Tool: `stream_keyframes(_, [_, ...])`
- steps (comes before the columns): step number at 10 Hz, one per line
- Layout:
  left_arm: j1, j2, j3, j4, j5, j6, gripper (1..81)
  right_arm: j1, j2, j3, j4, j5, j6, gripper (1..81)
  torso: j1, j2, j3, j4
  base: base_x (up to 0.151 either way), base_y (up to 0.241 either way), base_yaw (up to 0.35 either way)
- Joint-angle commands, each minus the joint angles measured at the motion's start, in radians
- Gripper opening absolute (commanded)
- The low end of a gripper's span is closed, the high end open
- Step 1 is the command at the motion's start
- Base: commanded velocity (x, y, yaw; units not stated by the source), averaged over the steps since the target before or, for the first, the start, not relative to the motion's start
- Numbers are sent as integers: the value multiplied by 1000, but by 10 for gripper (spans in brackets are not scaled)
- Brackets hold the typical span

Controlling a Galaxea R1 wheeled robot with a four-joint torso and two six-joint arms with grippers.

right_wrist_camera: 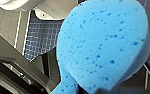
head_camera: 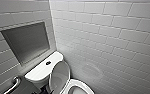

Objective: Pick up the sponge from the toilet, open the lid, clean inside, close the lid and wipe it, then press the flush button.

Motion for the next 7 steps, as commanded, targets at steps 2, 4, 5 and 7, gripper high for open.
stream_keyframes(2, [-86, -83, -66, 15, 6, -97, 811, -6, -29, 29, -15, -41, 1, 10, 0, 0, 0, 0, 0, 0, 0])
stream_keyframes(4, [-49, -71, -97, 121, -13, -93, 811, -7, -29, 23, -15, -41, 1, 10, 0, 0, 0, 0, 0, 0, 0])
stream_keyframes(5, [-12, -70, -141, 254, -50, -84, 811, -7, -28, 17, -13, -41, 1, 10, 0, 0, 0, 0, 0, 0, 0])
stream_keyframes(7, [58, -30, -366, 718, -131, -65, 811, -3, -25, 12, -18, -43, 0, 10, 0, 0, 0, 0, 0, 0, 0])
